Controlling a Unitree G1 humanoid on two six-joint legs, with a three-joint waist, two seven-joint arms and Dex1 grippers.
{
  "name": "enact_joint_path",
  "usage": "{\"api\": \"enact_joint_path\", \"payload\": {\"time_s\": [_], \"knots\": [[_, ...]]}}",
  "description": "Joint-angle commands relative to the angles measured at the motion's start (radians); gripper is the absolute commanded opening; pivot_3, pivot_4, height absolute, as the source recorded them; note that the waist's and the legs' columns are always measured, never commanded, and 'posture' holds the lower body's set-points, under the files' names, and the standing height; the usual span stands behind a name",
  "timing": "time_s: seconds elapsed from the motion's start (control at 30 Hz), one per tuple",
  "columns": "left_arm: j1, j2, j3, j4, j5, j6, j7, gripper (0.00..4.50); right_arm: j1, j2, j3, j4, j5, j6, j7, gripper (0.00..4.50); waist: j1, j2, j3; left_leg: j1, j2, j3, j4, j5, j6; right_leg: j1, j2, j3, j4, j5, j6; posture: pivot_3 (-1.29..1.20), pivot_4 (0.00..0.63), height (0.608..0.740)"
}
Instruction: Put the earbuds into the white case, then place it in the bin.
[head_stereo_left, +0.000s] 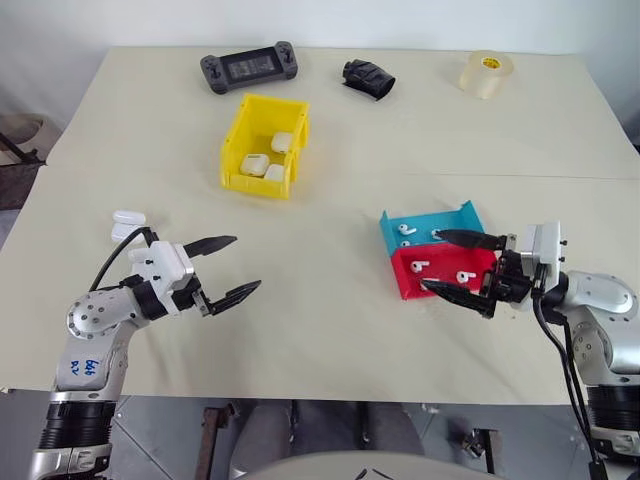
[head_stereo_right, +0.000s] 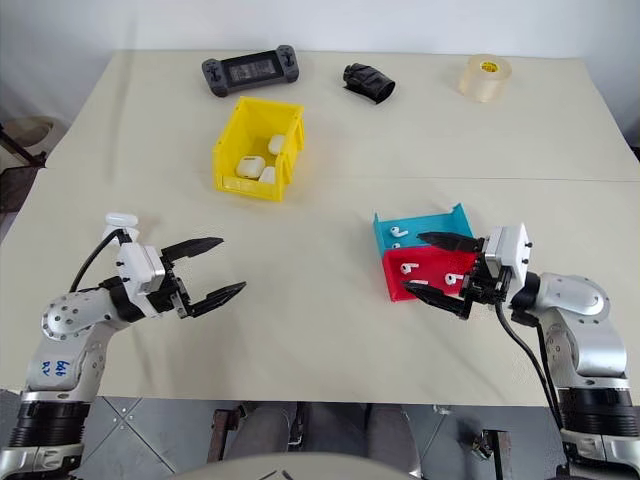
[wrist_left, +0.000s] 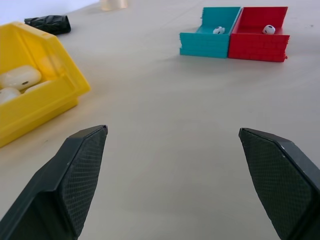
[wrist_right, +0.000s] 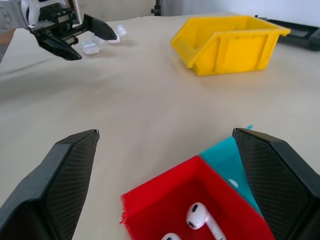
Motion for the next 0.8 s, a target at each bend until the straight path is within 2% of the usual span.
{"api": "enact_joint_path", "payload": {"time_s": [0.03, 0.17, 0.3, 0.43, 0.53, 0.67, 0.8], "knots": [[0.026, 0.009, 0.047, -0.071, -0.008, -0.007, 0.035, 4.48, 0.0, 0.006, -0.013, -0.022, 0.018, -0.004, 0.011, 4.5, -0.001, 0.0, 0.0, 0.0, 0.0, 0.0, 0.0, 0.0, 0.0, 0.0, 0.0, 0.0, 0.0, 0.0, 0.0, 0.0, 0.15, 0.74], [0.086, -0.011, 0.1, -0.138, -0.042, 0.042, 0.1, 4.48, -0.02, 0.022, 0.008, -0.013, 0.01, -0.01, 0.019, 4.5, -0.002, 0.0, 0.0, 0.0, 0.001, 0.0, 0.0, 0.0, 0.0, -0.001, 0.0, 0.0, 0.0, 0.0, 0.0, 0.0, 0.15, 0.74], [0.203, -0.084, 0.231, -0.226, -0.034, 0.069, 0.277, 4.48, -0.071, 0.055, 0.045, -0.017, 0.011, -0.004, 0.03, 4.5, -0.005, 0.0, 0.0, 0.0, 0.001, 0.001, -0.001, 0.0, 0.0, -0.001, 0.0, 0.001, 0.0, 0.0, 0.0, 0.0, 0.15, 0.74], [0.433, -0.237, 0.373, -0.348, 0.027, 0.052, 0.47, 4.48, -0.134, 0.127, 0.108, -0.039, 0.0, -0.026, 0.028, 4.5, -0.004, 0.0, 0.0, 0.0, 0.001, 0.001, -0.001, 0.0, -0.001, -0.001, 0.0, 0.001, -0.001, 0.0, 0.0, 0.0, 0.15, 0.74], [0.562, -0.337, 0.424, -0.408, 0.06, 0.062, 0.569, 4.48, -0.163, 0.17, 0.147, -0.068, 0.005, -0.029, 0.041, 4.5, -0.001, -0.001, 0.001, 0.0, 0.001, 0.001, -0.001, -0.001, -0.001, 0.001, 0.0, 0.0, -0.004, 0.0, 0.0, 0.0, 0.15, 0.74], [0.612, -0.382, 0.444, -0.465, 0.033, 0.111, 0.631, 4.48, -0.181, 0.179, 0.17, -0.072, 0.01, -0.024, 0.064, 4.5, 0.032, -0.002, 0.001, 0.0, 0.0, -0.004, 0.001, -0.002, -0.001, 0.004, 0.0, -0.001, -0.006, 0.0, 0.0, 0.0, 0.15, 0.74], [0.607, -0.354, 0.45, -0.551, -0.019, 0.282, 0.696, 4.48, -0.193, 0.166, 0.163, -0.028, 0.002, -0.042, 0.1, 4.5, 0.029, -0.002, 0.001, 0.0, -0.001, -0.003, 0.0, -0.002, -0.001, 0.006, -0.001, 0.001, -0.012, 0.0, -0.001, 0.0, 0.15, 0.74]]}}
